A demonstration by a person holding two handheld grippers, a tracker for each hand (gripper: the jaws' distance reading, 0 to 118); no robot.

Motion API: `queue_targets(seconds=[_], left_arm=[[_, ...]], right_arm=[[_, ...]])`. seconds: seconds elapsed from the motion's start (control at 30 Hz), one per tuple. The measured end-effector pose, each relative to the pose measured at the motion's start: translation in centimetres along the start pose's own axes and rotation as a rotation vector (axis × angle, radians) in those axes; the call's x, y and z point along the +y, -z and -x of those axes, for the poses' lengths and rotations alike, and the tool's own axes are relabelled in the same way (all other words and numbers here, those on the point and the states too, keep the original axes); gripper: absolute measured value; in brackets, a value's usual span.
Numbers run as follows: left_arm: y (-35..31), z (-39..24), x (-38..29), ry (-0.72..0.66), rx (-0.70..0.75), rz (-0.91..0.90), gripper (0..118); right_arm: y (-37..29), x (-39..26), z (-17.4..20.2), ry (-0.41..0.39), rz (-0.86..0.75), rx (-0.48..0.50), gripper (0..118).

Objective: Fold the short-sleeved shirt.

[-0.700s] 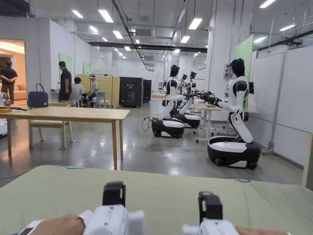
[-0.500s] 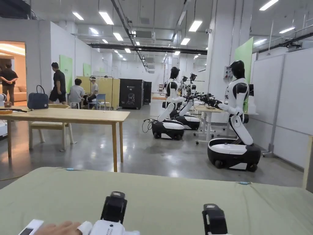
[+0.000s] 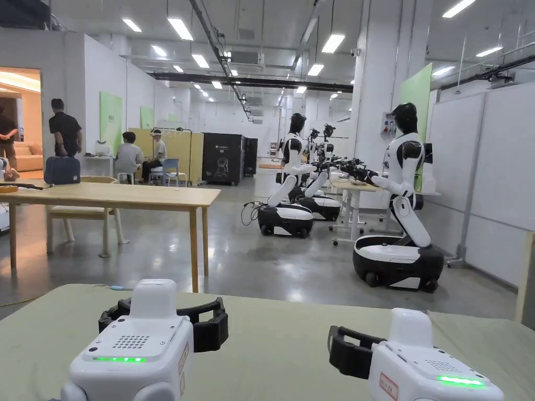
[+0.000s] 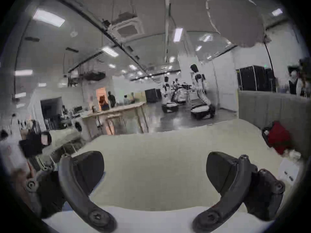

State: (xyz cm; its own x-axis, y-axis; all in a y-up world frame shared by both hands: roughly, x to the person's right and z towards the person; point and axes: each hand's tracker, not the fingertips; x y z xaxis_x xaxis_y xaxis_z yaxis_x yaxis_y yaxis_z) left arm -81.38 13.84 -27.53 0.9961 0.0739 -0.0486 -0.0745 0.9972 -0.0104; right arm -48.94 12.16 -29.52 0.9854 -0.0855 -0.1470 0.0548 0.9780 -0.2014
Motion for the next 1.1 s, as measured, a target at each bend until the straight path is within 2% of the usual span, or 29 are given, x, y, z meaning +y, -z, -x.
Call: queue_targets(seconds=[0.1, 0.37, 0.47, 0.5, 0.53, 0.57, 0.6, 0.63, 0.7, 0.77, 0.9, 1.03, 1.1], left_arm=[[0.0, -0.5, 0.1, 0.065, 0.036, 0.006, 118], [1.0, 0.1, -0.1, 0.036, 0.038, 0.069, 118], [1.2, -0.1, -0.3, 0.052, 0.053, 0.079, 118], [1.1, 0.0, -0.3, 0.06, 0.051, 0.085, 118], [0.9, 0.1, -0.3, 0.065, 0.044, 0.082, 116], [0.7, 0.2, -0.4, 0.066, 0.015, 0.068, 101], [0.7, 0.3, -0.3, 0.063, -0.008, 0.07, 59], [0.8, 0.4, -0.7, 0.088, 0.003, 0.179, 0], [0.2, 0.5, -0.4, 0.055, -0.01, 0.102, 0], [-0.2, 0.6, -0.3, 0.069, 0.003, 0.093, 0], [-0.5, 1.0, -0.4, 0.064, 0.023, 0.091, 0], [-3.0, 5.3, -1.1, 0.055, 0.109, 0.133, 0], [-4.2, 8.2, -1.7, 0.098, 0.183, 0.173, 0]], right_arm=[[0.0, -0.1, 0.6, -0.01, -0.015, -0.008, 118], [-0.4, 1.2, 0.8, -0.042, -0.06, -0.081, 118], [-0.3, 1.2, 0.6, -0.053, -0.04, -0.075, 118], [-0.3, 1.1, 0.6, -0.058, -0.04, -0.075, 114], [-0.4, 1.1, 0.6, -0.069, -0.046, -0.089, 103], [-0.4, 1.1, 0.8, -0.088, -0.045, -0.131, 71], [-0.3, 1.1, 0.8, -0.101, -0.036, -0.165, 32], [-0.5, 1.0, 0.6, -0.09, -0.052, -0.152, 4], [-0.8, 1.1, 0.2, -0.069, -0.051, -0.093, 3], [-0.9, 1.2, 0.7, -0.096, -0.046, -0.118, 3], [-0.7, 1.2, 1.9, -0.115, -0.051, -0.08, 3], [0.6, 0.5, 6.4, -0.145, -0.039, 0.031, 3], [1.4, -0.3, 9.5, -0.15, -0.029, 0.098, 3]])
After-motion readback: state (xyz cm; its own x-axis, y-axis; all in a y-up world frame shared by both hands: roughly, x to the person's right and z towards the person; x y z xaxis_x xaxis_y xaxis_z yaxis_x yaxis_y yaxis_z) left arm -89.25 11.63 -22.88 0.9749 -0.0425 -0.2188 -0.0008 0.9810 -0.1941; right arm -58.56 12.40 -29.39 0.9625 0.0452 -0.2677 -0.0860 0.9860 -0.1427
